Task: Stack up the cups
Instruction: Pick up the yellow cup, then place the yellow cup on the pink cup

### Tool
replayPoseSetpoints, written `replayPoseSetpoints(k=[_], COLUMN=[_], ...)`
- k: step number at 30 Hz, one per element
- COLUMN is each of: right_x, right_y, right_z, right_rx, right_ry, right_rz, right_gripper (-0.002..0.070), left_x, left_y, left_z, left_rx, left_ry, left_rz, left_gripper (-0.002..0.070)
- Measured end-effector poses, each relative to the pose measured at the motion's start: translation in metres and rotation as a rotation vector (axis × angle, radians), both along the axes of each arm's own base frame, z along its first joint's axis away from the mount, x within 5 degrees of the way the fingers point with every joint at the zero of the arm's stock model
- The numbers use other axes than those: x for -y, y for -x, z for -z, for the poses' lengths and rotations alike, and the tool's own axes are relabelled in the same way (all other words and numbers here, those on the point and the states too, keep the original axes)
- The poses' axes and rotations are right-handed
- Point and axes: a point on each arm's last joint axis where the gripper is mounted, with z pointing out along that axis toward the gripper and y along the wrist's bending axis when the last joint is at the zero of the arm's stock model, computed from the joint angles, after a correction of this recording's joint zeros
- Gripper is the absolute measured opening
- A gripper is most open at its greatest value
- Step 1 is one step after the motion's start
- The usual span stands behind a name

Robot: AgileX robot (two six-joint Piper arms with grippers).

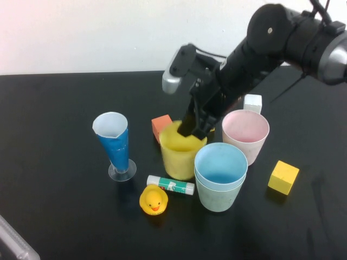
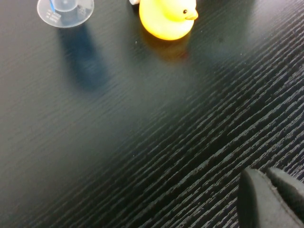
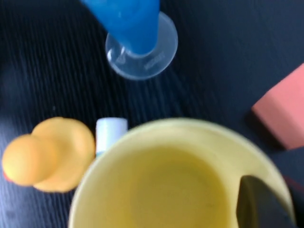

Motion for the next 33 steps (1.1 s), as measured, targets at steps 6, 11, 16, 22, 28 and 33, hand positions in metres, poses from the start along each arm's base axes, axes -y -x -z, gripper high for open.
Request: replayPoseSetpoints(k=[6, 11, 16, 22, 28, 33], right_x=[-0.003, -0.001, 0.012, 0.046, 0.057, 0.055], right_y=[-0.003, 0.003, 0.010, 0.027, 0.035, 0.030], right_z=[-0.039, -0.079, -0.113, -0.157, -0.148, -0.104], right_rx=[0.057, 0.083, 0.164, 0.317, 0.283, 0.165], right_ry=[-0.054, -0.081, -0.050, 0.070, 0.139, 0.233], right_rz=[0.016, -0.006, 0.072, 0.262, 0.308, 0.290], right_gripper=[0.0030, 0.0029, 0.0029, 0.0029, 0.0029, 0.0029], left_x=[0.000, 0.000, 0.000, 0.000, 0.000, 0.000], left_y=[0.000, 0.000, 0.000, 0.000, 0.000, 0.000], left_z=[0.000, 0.000, 0.000, 0.000, 0.000, 0.000], left_rx=[-0.002, -0.002, -0.003, -0.003, -0.003, -0.003], left_ry=[-0.001, -0.001, -0.002, -0.002, -0.002, -0.002], left_rz=[0.000, 0.000, 0.001, 0.001, 0.001, 0.001], left_gripper=[0.0001, 0.0001, 0.0001, 0.0001, 0.0001, 0.0001])
